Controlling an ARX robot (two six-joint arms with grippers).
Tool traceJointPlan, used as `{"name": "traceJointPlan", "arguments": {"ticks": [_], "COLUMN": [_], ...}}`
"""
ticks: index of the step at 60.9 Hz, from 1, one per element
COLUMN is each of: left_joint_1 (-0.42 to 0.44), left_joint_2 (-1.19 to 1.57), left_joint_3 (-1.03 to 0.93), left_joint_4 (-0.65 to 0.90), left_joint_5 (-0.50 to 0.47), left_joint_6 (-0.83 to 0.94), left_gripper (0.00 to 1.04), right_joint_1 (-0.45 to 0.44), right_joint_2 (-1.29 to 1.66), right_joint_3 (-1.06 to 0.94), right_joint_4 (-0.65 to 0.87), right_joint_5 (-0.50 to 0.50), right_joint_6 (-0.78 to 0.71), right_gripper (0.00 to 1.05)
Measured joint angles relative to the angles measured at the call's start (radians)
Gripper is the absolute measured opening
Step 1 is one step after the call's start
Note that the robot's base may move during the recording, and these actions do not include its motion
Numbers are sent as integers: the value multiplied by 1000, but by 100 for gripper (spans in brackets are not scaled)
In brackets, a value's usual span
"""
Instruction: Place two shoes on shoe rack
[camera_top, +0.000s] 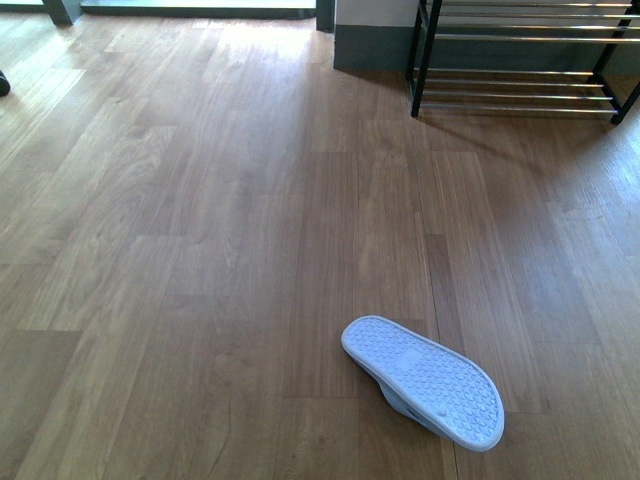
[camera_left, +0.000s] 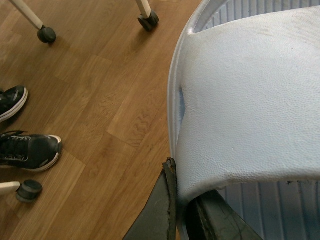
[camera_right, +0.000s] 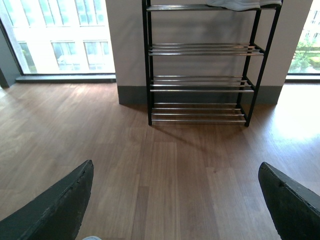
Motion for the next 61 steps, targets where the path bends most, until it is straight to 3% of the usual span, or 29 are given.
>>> {"name": "traceJointPlan", "arguments": {"ticks": [19, 51, 61], "left_joint_1": [-45, -202, -206], "left_joint_2": [-758, -912, -925], "left_joint_3": [-83, -128, -129], "left_joint_4": [-520, -434, -426], "left_joint_5": [-34, -63, -63], "left_joint_6": [-38, -28, -10], "left_gripper": [2, 2, 2], "right_joint_1": [0, 0, 0], "right_joint_2": [0, 0, 0], "right_joint_3": [0, 0, 0], "right_joint_4": [0, 0, 0], "right_joint_5": [0, 0, 0], "right_joint_6": [0, 0, 0], "right_gripper": [96, 96, 96]}}
